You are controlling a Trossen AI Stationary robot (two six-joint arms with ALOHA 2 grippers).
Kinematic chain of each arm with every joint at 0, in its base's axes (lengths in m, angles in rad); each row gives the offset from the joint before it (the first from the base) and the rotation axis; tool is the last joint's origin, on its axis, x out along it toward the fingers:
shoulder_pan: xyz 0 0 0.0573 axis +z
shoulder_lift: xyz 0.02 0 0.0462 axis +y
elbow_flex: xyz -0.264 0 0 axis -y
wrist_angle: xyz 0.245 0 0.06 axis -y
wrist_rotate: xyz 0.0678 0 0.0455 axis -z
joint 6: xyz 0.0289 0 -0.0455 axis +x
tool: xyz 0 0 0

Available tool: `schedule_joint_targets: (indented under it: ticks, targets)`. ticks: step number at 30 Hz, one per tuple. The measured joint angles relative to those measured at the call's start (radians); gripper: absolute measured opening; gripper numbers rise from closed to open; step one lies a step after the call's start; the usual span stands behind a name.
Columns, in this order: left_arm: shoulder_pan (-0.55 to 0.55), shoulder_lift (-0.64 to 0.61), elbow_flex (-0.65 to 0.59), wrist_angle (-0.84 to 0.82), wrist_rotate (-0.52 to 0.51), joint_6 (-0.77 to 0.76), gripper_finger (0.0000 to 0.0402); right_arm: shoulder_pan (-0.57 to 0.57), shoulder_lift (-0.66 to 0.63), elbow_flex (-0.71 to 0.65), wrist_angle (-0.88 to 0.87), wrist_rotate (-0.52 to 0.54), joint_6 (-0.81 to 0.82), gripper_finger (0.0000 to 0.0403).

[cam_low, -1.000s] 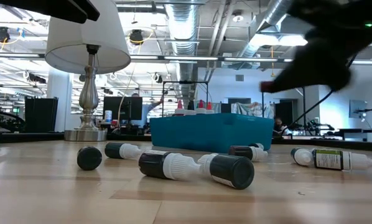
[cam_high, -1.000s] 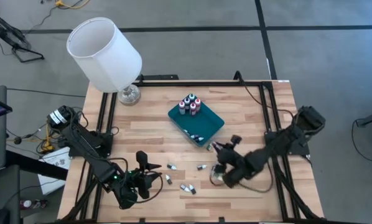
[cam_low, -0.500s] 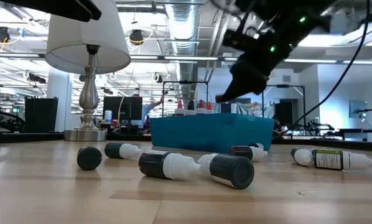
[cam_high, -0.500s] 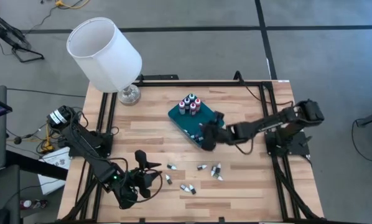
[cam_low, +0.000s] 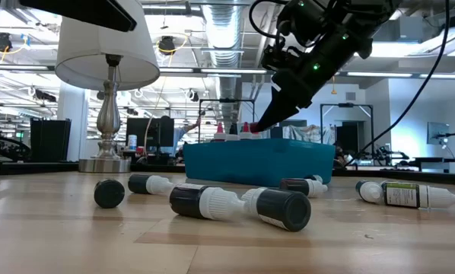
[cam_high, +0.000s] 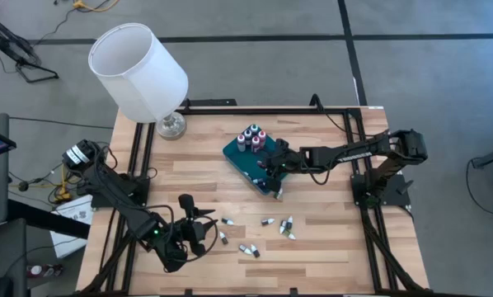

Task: Pick & Place food coloring
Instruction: Put the small red food coloring bottle into the blue bin, then put the small blue food coloring bottle into the blue bin

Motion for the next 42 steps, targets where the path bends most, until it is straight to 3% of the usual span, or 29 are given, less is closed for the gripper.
schedule_joint_targets:
  ticks: [8,13,25,38,42]
  targets:
    - [0.017,0.000,0.000,-0.009,0.006,-0.052,0.0148,0.000,0.000,0.000,-0.002,-0.023,-0.024,0.0090]
    - [0.017,0.000,0.000,-0.010,0.006,-0.069,0.0148,0.000,0.000,0.000,-0.003,-0.114,-0.023,0.0091]
    - [0.017,0.000,0.000,-0.091,0.008,-0.134,0.0148,0.000,0.000,0.000,0.021,-0.118,-0.036,0.0096]
    - [0.017,0.009,-0.004,-0.099,0.012,-0.145,0.0148,0.017,0.000,-0.001,0.046,-0.117,-0.110,0.0190]
    - [0.024,0.045,-0.072,-0.071,0.013,-0.113,0.0148,0.063,0.000,-0.001,0.087,-0.118,-0.182,0.0201]
